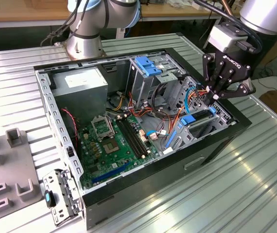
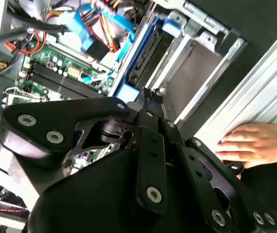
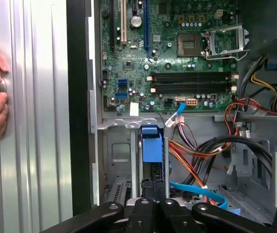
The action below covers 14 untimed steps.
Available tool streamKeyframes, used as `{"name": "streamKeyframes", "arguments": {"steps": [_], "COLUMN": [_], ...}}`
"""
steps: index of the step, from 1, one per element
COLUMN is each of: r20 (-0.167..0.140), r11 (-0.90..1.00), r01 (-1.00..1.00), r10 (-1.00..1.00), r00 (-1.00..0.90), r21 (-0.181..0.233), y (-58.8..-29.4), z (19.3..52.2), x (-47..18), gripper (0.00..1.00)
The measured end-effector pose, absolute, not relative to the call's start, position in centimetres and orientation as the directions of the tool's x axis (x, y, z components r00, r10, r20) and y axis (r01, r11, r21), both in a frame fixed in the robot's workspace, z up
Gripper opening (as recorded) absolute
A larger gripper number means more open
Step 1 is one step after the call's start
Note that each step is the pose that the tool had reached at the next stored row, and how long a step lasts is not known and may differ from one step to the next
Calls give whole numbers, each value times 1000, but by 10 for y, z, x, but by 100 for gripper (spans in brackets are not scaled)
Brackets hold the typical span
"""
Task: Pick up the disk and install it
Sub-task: 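Insert the disk into the insertion slot, then insert the first disk wire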
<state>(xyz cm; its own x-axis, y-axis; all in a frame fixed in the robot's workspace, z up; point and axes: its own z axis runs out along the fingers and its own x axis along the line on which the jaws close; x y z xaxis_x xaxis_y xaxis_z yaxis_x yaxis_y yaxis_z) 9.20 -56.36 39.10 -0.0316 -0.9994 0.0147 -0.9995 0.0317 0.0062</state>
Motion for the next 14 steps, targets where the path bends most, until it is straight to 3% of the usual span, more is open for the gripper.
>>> {"name": "streamKeyframes", "arguments": {"steps": [14], "r20": [15], "r11": [32], "r01": [-999], "r10": [-999], "r00": [-32], "r21": [6], "y": [-564], "z": [391], "x": [96], "gripper": [11]}}
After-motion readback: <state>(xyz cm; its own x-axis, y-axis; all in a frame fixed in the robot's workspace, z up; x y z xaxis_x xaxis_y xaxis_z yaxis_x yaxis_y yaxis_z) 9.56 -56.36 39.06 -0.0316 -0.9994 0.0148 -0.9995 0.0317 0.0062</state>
